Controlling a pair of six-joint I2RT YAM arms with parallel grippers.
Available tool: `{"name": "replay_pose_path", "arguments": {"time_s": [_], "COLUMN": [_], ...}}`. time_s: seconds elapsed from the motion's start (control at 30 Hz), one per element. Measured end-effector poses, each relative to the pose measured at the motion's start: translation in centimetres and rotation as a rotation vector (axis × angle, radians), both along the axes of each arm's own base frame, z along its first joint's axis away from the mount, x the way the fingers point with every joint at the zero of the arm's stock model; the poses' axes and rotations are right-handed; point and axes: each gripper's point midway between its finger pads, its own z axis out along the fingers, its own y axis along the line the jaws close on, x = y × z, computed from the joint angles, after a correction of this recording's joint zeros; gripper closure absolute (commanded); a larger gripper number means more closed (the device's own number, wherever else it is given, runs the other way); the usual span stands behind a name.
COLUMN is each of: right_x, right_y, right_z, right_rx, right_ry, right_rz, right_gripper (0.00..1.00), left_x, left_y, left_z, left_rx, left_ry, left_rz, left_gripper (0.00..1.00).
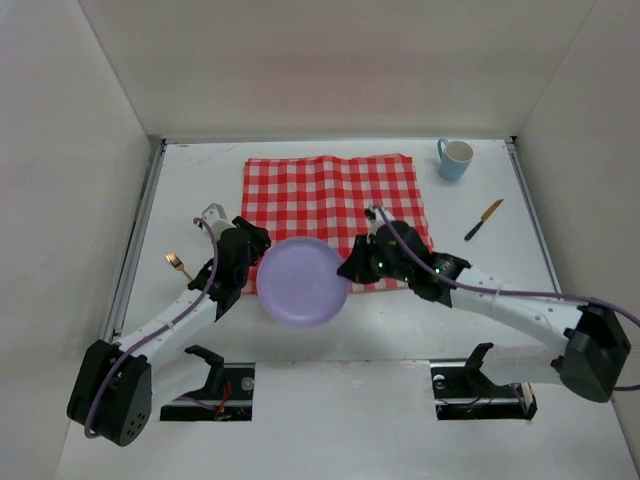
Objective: Set the dinner table for one person
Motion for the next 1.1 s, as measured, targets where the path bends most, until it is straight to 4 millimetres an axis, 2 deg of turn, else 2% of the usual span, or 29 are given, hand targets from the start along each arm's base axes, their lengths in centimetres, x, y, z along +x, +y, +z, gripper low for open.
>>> {"name": "replay_pose_path", "arguments": {"time_s": [0.1,0.2,0.33,0.43,0.53,0.7,0.83,1.0,1.1], "right_x": [6.7,12.6,18.4,21.0,22.7,23.9,23.9,23.7,23.5], "right_y": [-1.2,-3.0,-5.0,-5.8,-6.3,-6.6,-6.8,-6.8,-7.0], "right_z": [-0.5,-2.7,-5.9,-7.6,-8.7,-9.8,-10.7,-11.3,-11.7], "right_rx": [0.006,-0.028,-0.073,-0.090,-0.101,-0.113,-0.127,-0.137,-0.145], "right_ry": [-0.011,0.012,0.055,0.076,0.088,0.103,0.119,0.134,0.144], "right_rz": [-0.158,-0.289,-0.408,-0.450,-0.476,-0.493,-0.495,-0.497,-0.500], "right_gripper": [0.92,0.92,0.91,0.91,0.91,0.91,0.90,0.86,0.76], "left_x": [0.0,0.1,0.1,0.2,0.4,0.7,0.8,1.0,1.1], "left_y": [1.2,2.0,2.2,2.1,1.9,1.2,0.9,0.7,0.7], "left_z": [-0.5,-0.9,-1.2,-1.8,-2.7,-4.0,-4.7,-4.6,-4.6], "left_rx": [0.002,0.003,-0.001,0.001,0.008,0.017,0.023,0.018,0.017], "left_ry": [0.006,0.007,-0.001,0.003,0.019,0.042,0.056,0.046,0.044], "left_rz": [0.031,0.055,0.061,0.059,0.054,0.037,0.031,0.029,0.029], "left_gripper": [0.60,0.60,0.60,0.59,0.59,0.59,0.59,0.58,0.57]}}
